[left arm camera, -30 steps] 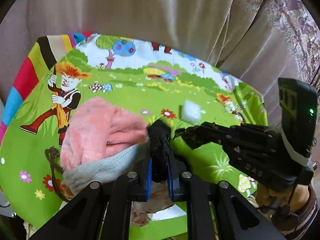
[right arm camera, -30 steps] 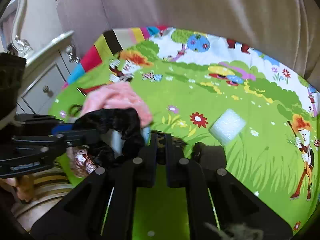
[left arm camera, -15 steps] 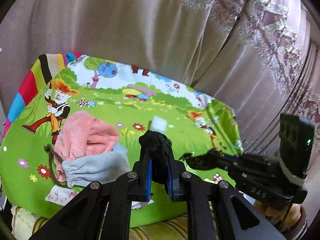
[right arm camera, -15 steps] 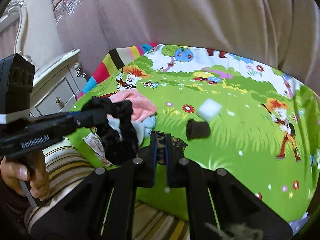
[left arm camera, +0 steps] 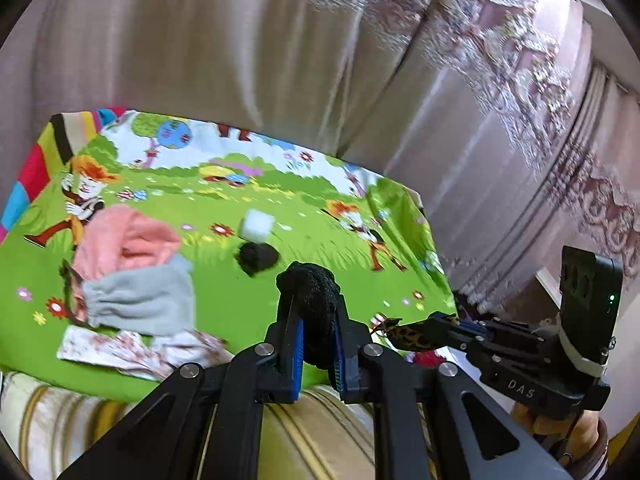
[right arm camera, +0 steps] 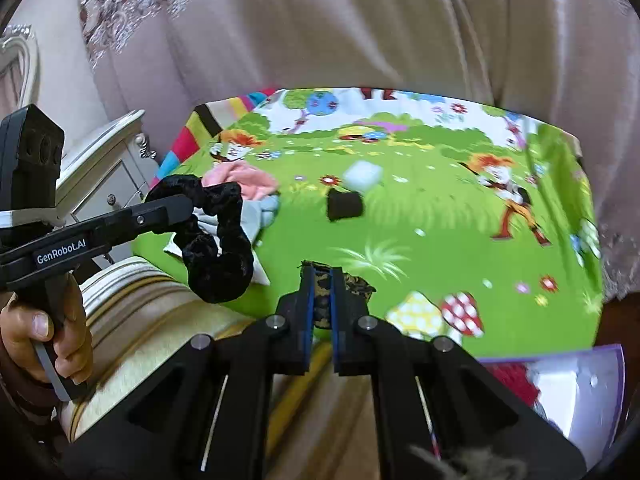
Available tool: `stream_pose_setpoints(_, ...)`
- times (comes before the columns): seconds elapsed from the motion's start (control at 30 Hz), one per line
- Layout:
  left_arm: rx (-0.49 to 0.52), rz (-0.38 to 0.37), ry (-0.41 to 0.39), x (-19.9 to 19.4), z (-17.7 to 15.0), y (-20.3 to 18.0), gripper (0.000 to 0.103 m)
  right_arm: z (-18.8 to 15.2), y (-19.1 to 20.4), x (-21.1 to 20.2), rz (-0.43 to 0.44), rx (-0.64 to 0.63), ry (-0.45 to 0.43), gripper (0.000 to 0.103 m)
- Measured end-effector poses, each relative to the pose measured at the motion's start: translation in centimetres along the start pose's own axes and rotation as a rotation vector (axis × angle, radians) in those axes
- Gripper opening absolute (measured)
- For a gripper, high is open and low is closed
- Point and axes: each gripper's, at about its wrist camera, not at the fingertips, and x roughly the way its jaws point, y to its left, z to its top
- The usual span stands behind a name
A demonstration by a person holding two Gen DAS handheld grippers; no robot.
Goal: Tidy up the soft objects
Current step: 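Carry the scrunchie and leopard-print tie into the white box and open both tools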
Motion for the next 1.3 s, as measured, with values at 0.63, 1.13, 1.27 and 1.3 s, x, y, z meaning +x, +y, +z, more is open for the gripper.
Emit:
stream_pose_setpoints(0.63, 0.189, -0.175, 0.174, 3.0, -4.9, -13.7, 0.013, -8.1, -10.2, -11.0, -0.290, 0.203, -0.044, 0.009)
stream_pose_setpoints(1.13, 0.346, -0.268, 0.353, 6.5, -9.1, -21.8, 0.038, -11.6, -14.7, -13.6, -0.405, 0.323, -0.035, 0.016)
stream_pose_setpoints(1.27, 0.339, -0.266, 0.344, 6.3, -9.0, -21.6, 0.049, -11.5, -14.7, -13.8, -0.413, 0.332, -0.039, 0.063)
stream_pose_setpoints(1.3, 0.335, -0.262, 0.342, 6.2, -8.9, -21.4, 0.049, -11.5, -14.6, -13.8, -0.416, 0.331, -0.045, 0.071)
